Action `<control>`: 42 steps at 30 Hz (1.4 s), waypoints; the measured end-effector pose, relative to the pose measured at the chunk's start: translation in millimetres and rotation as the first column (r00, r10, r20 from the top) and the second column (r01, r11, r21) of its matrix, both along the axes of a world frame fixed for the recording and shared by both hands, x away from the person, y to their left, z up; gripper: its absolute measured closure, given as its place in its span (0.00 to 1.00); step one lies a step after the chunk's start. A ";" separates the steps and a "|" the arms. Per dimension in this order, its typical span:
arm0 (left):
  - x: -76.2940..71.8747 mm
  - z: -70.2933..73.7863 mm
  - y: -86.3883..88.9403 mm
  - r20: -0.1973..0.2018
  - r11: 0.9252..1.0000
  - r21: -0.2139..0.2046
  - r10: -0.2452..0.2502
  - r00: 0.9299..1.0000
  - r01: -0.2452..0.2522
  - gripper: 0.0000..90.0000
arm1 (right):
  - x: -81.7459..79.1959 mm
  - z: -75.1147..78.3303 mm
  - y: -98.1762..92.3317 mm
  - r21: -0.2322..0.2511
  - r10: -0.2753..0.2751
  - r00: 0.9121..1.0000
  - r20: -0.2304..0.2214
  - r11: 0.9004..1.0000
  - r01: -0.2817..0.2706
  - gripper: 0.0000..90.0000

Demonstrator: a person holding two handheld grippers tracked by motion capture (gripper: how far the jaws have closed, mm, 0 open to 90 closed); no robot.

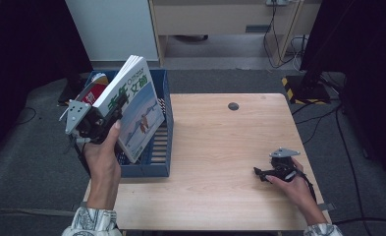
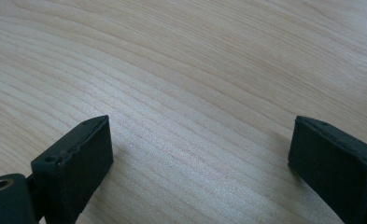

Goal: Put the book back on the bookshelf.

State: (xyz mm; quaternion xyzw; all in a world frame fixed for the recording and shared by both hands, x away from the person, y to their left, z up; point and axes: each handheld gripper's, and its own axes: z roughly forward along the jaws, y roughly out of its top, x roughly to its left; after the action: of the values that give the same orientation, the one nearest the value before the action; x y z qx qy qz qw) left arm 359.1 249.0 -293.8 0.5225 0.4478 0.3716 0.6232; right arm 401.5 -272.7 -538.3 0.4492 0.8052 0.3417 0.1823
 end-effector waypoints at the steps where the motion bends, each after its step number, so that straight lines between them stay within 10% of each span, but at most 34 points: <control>1: 1.7 -0.7 -1.2 0.000 1.000 0.001 0.000 1.000 0.000 0.81 | 0.0 0.0 0.0 0.000 0.000 1.000 0.000 1.000 0.000 0.07; 42: 42.6 -25.3 -18.6 -0.043 1.000 -0.014 0.017 0.999 -0.018 0.81 | 0.1 0.0 -0.1 0.002 0.002 1.000 -0.001 1.000 -0.002 0.07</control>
State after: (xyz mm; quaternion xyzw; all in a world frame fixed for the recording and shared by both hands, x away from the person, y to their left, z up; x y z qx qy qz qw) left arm 401.7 230.5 -319.1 0.5219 0.4684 0.3622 0.6140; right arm 401.6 -272.8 -538.3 0.4487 0.8054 0.3423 0.1811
